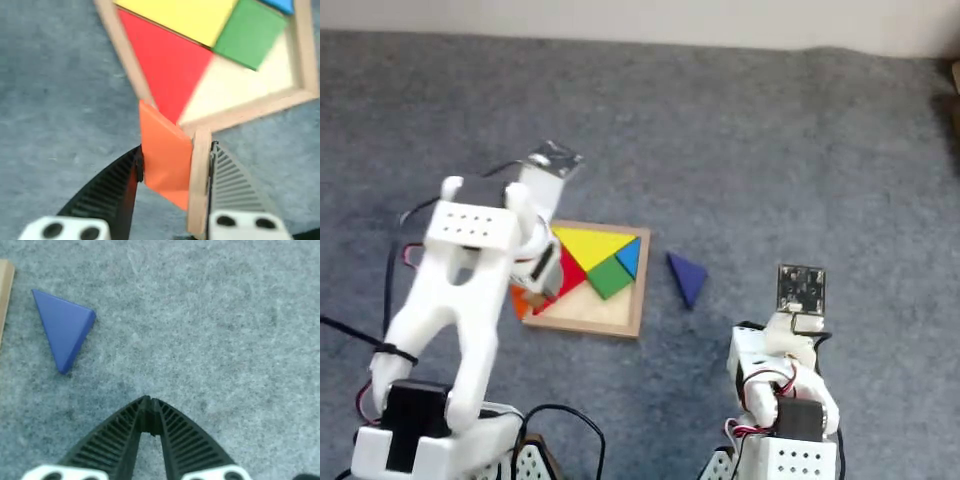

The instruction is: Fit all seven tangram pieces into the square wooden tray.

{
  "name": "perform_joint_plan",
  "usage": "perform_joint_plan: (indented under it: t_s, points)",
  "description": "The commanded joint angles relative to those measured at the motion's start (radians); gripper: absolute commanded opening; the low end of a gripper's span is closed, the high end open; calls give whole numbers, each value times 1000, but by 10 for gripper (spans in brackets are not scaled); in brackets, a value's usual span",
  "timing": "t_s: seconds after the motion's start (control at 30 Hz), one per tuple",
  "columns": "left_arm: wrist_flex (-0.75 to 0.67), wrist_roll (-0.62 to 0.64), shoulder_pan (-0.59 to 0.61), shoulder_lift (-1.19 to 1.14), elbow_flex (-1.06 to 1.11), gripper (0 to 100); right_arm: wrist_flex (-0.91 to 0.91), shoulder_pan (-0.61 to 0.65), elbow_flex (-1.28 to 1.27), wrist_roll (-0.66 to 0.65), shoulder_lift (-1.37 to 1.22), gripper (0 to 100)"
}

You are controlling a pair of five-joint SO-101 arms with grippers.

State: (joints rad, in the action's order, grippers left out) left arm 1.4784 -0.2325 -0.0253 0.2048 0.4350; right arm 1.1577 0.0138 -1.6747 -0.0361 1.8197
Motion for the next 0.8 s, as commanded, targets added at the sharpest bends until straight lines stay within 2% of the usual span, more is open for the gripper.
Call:
perform_joint_plan:
  t_s: [0.0, 0.13, 0.27, 0.4, 0.77]
  points:
    - [-35, 52, -110, 42, 30, 123, -22, -12, -148, -6, 18, 9]
    - [-84, 49, -165, 42, 53, 123, -22, -12, -148, -6, 18, 9]
    - [-87, 34, -171, 42, 42, 123, -22, -12, -148, -6, 18, 9]
    - [-87, -83, -171, 42, 50, 123, -22, -12, -148, -6, 18, 9]
    - [-87, -256, -173, 41, 51, 123, -22, -12, -148, -6, 18, 9]
